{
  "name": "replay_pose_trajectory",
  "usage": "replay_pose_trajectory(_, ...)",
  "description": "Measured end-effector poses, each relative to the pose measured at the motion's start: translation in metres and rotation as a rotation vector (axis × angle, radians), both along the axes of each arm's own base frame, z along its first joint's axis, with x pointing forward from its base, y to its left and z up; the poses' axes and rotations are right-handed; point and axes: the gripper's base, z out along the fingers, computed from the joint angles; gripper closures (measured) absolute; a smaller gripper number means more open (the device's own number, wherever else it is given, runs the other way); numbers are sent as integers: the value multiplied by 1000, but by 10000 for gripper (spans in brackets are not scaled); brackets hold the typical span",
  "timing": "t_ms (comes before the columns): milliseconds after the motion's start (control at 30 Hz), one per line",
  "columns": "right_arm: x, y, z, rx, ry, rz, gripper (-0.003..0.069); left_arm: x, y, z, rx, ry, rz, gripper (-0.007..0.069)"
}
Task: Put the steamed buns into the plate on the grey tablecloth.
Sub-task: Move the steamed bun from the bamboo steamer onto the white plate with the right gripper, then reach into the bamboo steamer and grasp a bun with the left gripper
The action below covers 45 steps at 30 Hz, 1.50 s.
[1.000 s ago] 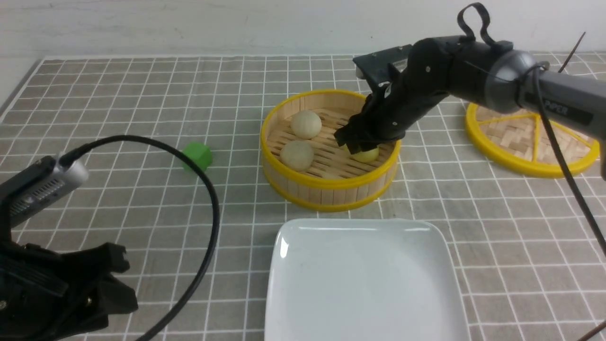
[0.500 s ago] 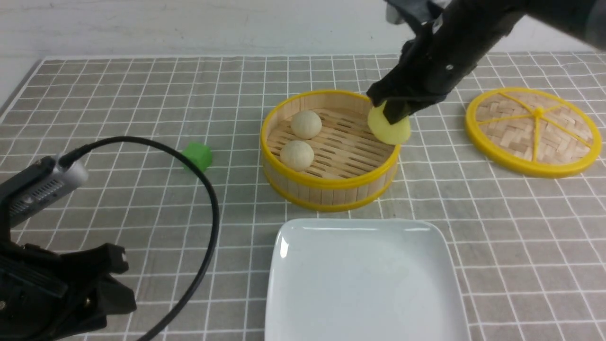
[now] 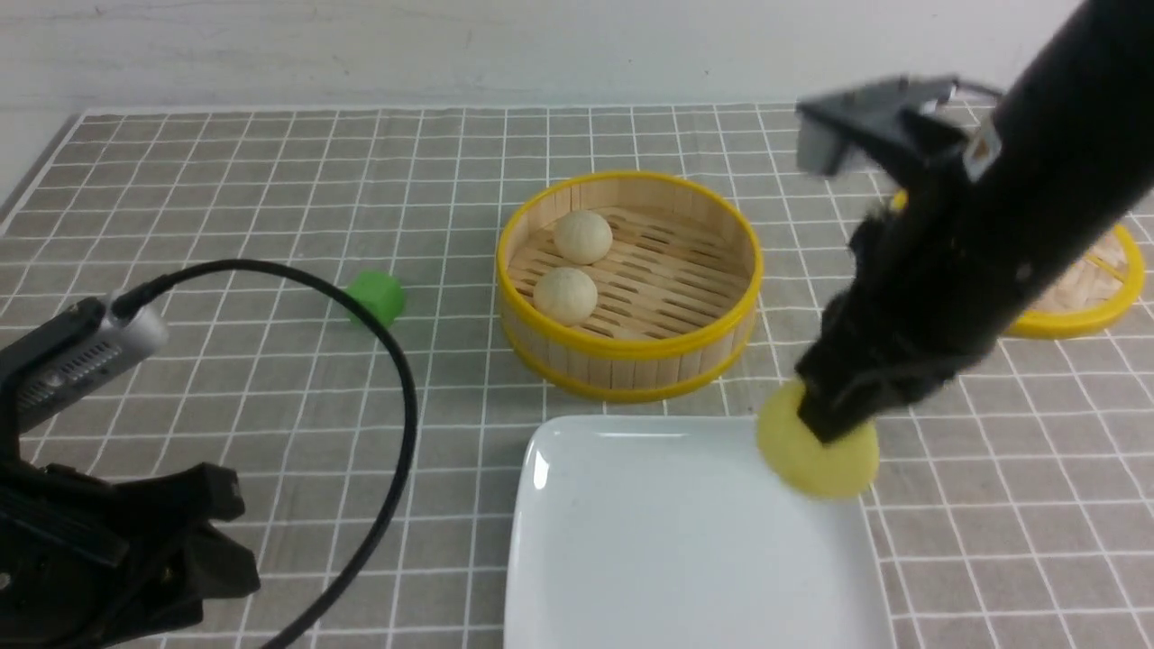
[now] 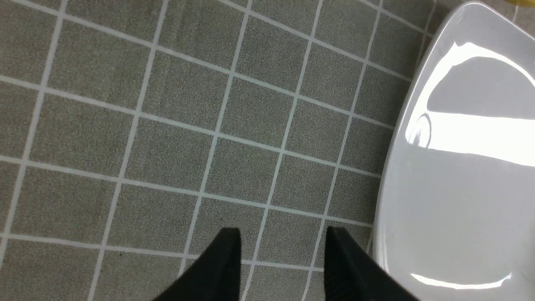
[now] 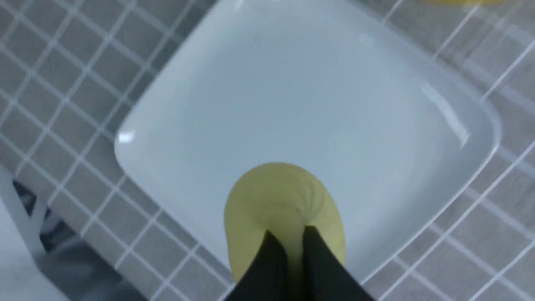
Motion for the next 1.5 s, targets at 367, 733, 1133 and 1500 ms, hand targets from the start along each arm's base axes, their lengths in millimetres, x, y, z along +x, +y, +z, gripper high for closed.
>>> replay_pose_trajectory(367,10,8,-112,-127,-113,18,449,3,7,-1,89,-38,-6,321)
replay_pose_trajectory(733,5,13,-103,-123,17,27,153,7,5,15,91,-92,-51,362)
replay_pose_trajectory(1133,-35,-18,3,-111,-100,93,638,42,1,92,130,-100,-214,623)
replay_pose_trajectory(1500,-101,-64,12,-32,-216,51,671,125,-13,101,26,-77,-282,622)
